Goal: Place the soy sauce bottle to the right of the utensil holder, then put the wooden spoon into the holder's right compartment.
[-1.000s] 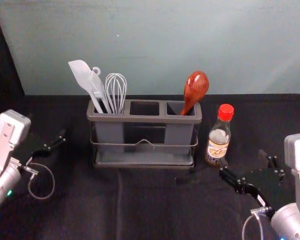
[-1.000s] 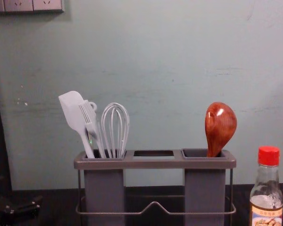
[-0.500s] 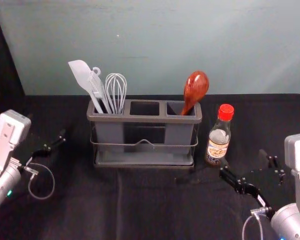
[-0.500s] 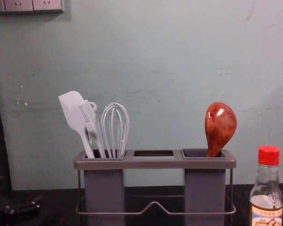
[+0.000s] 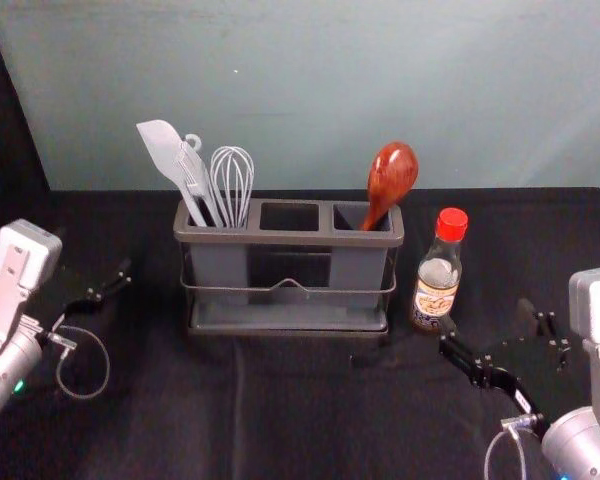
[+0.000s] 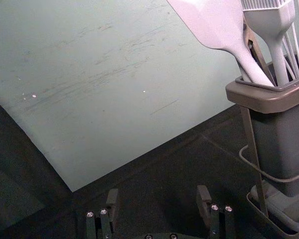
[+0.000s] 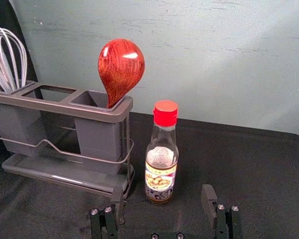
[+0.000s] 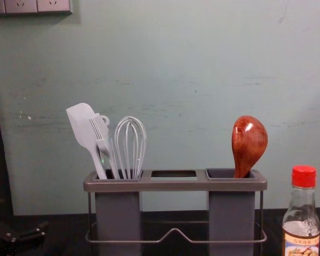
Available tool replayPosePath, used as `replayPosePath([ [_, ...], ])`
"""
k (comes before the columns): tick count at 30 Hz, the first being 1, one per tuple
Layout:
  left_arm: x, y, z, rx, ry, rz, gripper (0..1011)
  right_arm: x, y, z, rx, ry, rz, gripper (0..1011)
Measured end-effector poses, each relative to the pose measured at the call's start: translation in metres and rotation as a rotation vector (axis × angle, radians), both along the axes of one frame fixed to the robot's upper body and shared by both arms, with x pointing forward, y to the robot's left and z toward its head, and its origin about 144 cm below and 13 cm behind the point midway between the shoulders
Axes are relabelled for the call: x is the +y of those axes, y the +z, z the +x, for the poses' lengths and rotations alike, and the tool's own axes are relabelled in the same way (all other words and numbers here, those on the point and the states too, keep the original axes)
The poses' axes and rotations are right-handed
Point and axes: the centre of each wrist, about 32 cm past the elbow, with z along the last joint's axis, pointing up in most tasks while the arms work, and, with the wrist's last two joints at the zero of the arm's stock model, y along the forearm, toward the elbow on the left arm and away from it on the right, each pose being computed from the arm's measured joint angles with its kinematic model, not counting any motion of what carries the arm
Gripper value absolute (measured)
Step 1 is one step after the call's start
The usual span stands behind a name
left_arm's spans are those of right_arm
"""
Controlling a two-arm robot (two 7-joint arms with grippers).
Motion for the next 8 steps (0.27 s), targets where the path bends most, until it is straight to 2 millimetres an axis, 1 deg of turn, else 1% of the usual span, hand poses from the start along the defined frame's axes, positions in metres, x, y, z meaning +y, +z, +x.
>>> replayPosePath([
  [8, 0.0000, 0.0000, 0.0000, 0.000, 0.000, 0.000, 1011, 0.0000, 0.0000, 0.0000, 0.000, 0.000, 0.000, 1002],
])
